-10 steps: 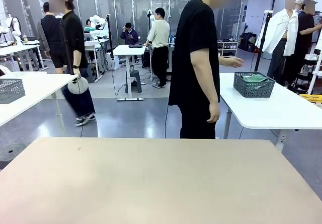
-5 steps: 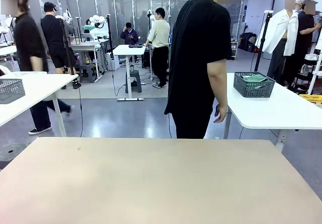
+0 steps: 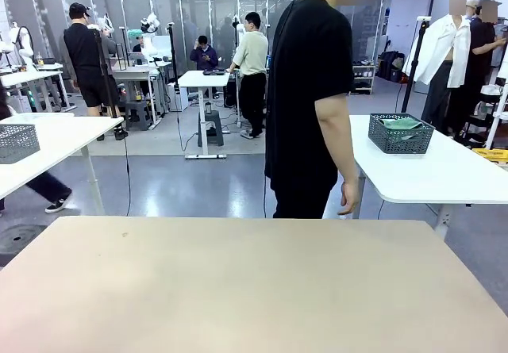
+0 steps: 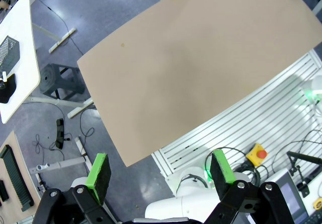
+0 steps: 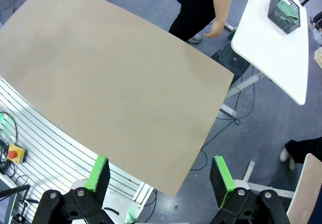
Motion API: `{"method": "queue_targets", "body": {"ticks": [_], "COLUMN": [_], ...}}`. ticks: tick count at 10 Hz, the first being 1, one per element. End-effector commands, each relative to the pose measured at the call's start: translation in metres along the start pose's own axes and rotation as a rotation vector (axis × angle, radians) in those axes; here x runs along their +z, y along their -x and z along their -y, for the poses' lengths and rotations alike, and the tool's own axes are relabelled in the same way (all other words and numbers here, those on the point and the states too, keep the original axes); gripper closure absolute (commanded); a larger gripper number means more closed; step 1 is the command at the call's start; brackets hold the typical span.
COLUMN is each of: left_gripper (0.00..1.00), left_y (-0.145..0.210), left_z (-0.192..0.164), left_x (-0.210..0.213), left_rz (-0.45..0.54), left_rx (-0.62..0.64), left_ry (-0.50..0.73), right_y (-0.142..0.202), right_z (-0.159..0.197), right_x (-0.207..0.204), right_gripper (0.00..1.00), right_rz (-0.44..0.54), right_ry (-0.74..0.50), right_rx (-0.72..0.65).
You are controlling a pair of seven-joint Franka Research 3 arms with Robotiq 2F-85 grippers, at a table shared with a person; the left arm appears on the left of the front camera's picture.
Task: Fold the towels and place them in the basket.
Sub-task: Stack the folded Towel with hook on the right side of the table.
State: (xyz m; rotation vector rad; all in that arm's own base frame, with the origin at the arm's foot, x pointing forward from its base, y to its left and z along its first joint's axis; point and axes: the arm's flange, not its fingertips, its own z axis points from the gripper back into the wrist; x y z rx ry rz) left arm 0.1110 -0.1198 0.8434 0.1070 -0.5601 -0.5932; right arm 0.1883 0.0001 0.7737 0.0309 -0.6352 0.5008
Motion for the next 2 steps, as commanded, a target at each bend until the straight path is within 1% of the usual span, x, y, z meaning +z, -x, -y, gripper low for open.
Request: {"method": "queue_targets", "body": {"ticks": [1,2], "left_gripper": [0.0,0.0], "left_y": [0.0056,0.0056], "left_z": [0.0058,0.0058], "left_x": [0.008,0.008], "left_rz": [0.012,0.012], "left_rx": [-0.01,-0.01], "left_ry": [-0.003,-0.003], "right_y": [-0.0026,-0.0026], "right_z": [0.0016,0.0016], "right_x": [0.0017,0.0017], "right_gripper": [0.0,0.0], "right_rz": [-0.002,-0.002], "right_ry": [0.002,0.002], "right_rx": [-0.003,-0.003]}}
